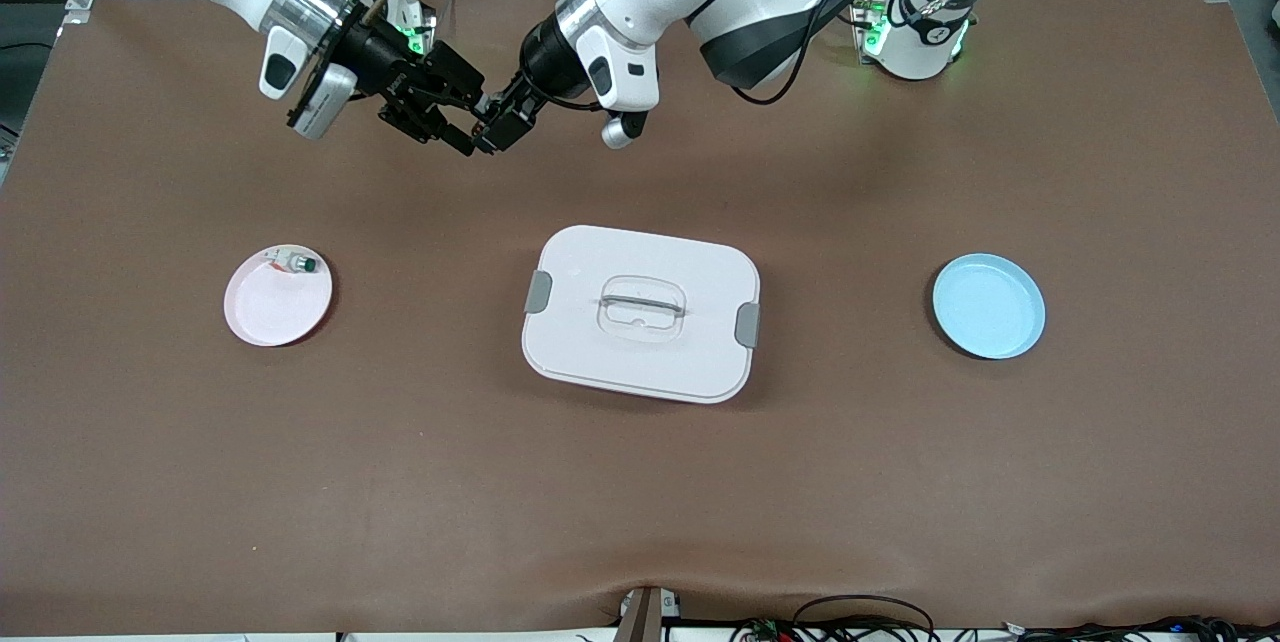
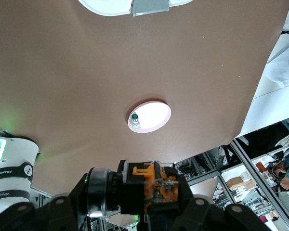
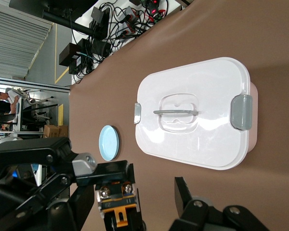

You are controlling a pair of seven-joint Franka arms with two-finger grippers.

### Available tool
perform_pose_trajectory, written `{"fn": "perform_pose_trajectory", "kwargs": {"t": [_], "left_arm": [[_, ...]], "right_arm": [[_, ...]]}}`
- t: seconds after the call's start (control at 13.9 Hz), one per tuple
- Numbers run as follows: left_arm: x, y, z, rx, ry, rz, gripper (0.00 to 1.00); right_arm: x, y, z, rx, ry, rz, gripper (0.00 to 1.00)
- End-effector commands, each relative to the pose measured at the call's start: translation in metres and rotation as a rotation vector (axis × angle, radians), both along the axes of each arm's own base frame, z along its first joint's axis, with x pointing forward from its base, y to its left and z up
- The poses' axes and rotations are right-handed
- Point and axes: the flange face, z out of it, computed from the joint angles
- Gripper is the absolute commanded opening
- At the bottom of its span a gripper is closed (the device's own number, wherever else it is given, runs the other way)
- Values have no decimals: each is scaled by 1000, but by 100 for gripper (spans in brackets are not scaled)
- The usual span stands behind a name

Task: Transfer orange switch to right arm and place
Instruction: 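Grasp the orange switch with the right gripper from the left gripper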

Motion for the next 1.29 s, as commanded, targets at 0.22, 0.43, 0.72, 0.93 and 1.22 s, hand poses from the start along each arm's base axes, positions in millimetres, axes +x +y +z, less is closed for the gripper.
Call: {"fn": "perform_pose_trajectory", "kwargs": {"t": [0.22,0.43,0.72,0.93,1.22], "left_arm": [[0,-4,2,-6,-9,10,31],[0,-5,0,-3,-6,9,31],[-1,-4,1,-2,-7,9,31],[-1,-5,0,0,-6,7,31],[-2,-3,-4,9,-6,6,31]], "right_arm": [[7,0,3,17,-13,-8,75],[8,4,2,17,-12,-16,73],[8,9,6,21,-21,-13,49],[9,10,7,25,-18,-14,3],[9,11,8,35,7,-31,0]]}}
